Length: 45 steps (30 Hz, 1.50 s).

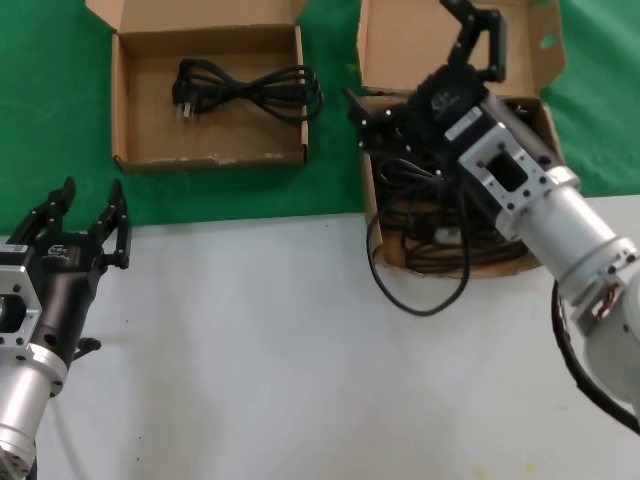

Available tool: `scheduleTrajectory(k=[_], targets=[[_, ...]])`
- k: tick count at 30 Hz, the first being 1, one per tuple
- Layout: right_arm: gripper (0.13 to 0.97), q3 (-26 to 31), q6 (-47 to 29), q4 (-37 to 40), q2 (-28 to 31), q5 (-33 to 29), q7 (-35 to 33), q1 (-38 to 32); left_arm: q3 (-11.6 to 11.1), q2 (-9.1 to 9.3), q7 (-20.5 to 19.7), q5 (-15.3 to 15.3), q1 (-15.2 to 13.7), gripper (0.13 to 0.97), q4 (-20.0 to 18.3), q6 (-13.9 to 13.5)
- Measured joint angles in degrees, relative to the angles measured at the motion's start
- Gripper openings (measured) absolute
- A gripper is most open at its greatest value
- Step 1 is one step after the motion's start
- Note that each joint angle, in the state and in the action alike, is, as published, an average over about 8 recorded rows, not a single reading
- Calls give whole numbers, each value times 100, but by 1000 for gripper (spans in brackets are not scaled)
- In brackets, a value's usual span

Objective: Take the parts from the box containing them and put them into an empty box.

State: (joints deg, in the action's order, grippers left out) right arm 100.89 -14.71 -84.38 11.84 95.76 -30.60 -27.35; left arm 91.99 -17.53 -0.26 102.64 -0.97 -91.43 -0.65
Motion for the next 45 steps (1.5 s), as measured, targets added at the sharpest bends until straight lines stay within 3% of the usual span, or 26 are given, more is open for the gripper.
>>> scheduleTrajectory(k=[5,9,17,26,35,45], targets=[[966,-79,125,-62,45,63,261,232,-3,3,2,4,8,398,-2,5],[966,-140,225,-111,81,112,468,417,-5,5,4,7,15,398,-4,10],[966,-265,423,-210,154,212,880,786,-9,10,8,14,28,608,-7,19],[966,-405,646,-320,235,324,1344,1200,-14,15,12,22,43,792,-11,29],[966,-545,870,-431,316,436,1809,1616,-18,20,15,29,57,910,-14,38],[966,-700,1117,-555,406,560,2324,2079,-24,26,20,37,74,963,-19,49]])
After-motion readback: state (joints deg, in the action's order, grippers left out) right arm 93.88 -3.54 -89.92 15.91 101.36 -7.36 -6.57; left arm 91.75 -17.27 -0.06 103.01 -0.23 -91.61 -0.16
